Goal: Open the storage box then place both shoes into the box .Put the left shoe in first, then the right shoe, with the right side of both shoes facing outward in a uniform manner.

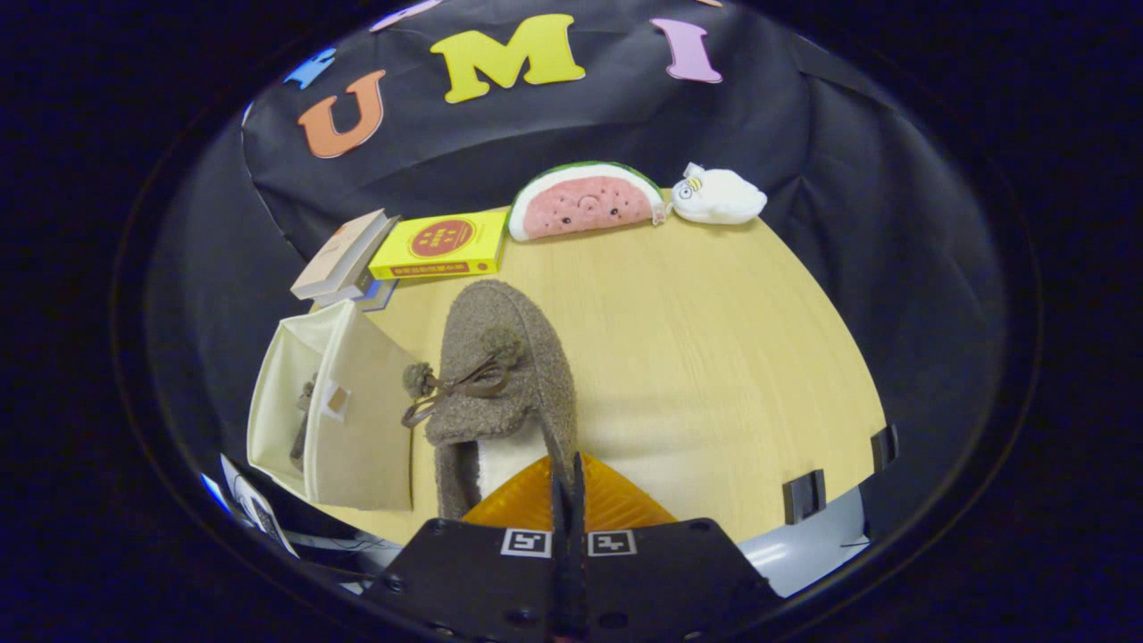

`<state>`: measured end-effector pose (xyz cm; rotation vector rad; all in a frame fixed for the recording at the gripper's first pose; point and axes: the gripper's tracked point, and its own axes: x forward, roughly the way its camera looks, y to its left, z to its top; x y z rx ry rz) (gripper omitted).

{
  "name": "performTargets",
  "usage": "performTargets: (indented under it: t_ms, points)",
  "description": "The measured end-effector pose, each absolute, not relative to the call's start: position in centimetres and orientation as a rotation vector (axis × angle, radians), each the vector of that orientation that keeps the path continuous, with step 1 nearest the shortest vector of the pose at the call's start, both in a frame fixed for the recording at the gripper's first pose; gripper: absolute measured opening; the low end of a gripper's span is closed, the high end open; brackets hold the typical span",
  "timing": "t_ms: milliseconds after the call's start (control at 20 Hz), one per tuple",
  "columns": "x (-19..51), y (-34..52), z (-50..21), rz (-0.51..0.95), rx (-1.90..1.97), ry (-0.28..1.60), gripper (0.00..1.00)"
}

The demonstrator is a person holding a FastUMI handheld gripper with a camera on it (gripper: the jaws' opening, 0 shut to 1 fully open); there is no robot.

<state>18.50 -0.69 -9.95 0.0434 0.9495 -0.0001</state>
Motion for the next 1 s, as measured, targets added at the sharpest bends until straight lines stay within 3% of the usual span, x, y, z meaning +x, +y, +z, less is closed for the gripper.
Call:
performTargets:
  t_ms: [500, 1000]
  points:
    - [17.6, 10.0, -4.4, 0.085, 0.076, 0.85, 0.0]
    - [19.8, 21.6, -7.3, 0.177, 0.096, 0.863, 0.0]
